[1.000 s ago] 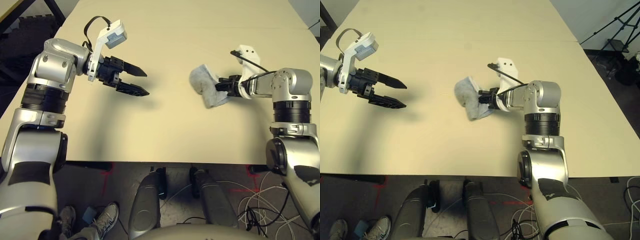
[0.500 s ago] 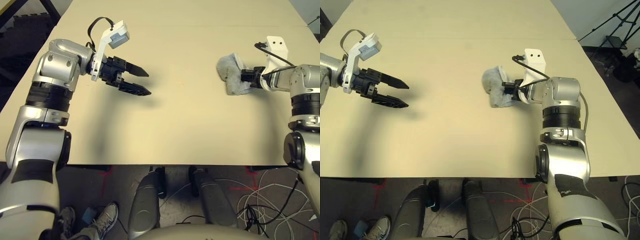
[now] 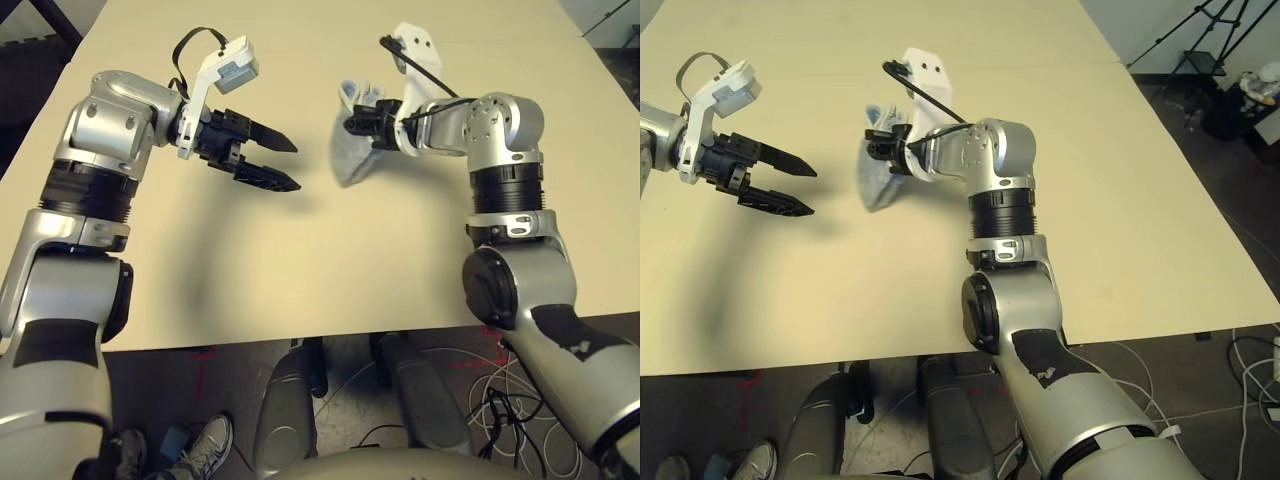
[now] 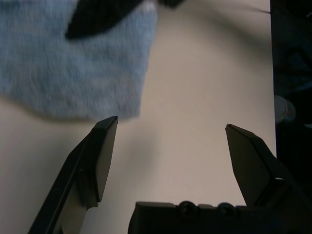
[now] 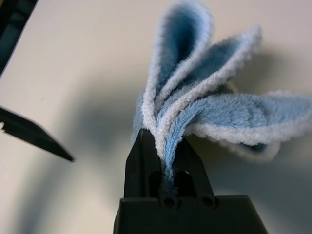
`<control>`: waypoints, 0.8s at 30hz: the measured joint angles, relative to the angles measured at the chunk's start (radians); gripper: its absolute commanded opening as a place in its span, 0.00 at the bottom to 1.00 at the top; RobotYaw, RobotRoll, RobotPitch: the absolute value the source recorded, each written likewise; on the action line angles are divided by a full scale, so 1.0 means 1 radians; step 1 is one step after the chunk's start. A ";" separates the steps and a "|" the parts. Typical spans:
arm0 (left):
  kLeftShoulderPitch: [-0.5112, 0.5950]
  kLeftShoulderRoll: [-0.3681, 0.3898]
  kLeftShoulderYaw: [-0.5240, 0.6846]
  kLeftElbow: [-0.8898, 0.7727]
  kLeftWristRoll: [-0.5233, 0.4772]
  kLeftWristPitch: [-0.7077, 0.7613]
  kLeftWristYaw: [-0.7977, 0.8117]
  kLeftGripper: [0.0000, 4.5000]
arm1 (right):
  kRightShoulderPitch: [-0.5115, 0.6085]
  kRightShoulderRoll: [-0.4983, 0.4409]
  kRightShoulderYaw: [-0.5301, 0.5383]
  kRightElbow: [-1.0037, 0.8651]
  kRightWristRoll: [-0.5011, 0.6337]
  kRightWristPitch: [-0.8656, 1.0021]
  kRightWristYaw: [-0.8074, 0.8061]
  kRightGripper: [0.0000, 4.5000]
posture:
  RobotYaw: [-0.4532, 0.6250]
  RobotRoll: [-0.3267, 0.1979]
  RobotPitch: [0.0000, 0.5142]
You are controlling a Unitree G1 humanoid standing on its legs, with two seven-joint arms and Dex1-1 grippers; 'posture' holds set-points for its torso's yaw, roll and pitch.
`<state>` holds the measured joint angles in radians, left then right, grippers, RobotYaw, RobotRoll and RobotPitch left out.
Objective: Wipe the water off the table with a rag.
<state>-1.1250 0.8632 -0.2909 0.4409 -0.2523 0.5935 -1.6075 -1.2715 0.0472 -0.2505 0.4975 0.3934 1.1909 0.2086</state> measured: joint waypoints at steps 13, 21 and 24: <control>0.020 0.012 0.000 -0.029 -0.002 0.032 0.000 1.00 | 0.068 -0.036 0.058 0.183 -0.053 -0.178 -0.005 0.00 | 0.36 0.62 0.54; 0.022 -0.010 0.000 -0.027 0.000 0.031 0.000 1.00 | 0.052 -0.154 0.057 0.221 -0.060 -0.191 -0.025 0.00 | 0.33 0.62 0.55; 0.021 -0.015 0.000 -0.020 0.002 0.028 0.000 1.00 | 0.048 -0.199 0.057 0.214 -0.060 -0.161 -0.031 0.00 | 0.33 0.62 0.55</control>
<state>-1.1037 0.8483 -0.2909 0.4207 -0.2503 0.6218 -1.6077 -1.2240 -0.1520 -0.1934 0.7112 0.3336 1.0302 0.1778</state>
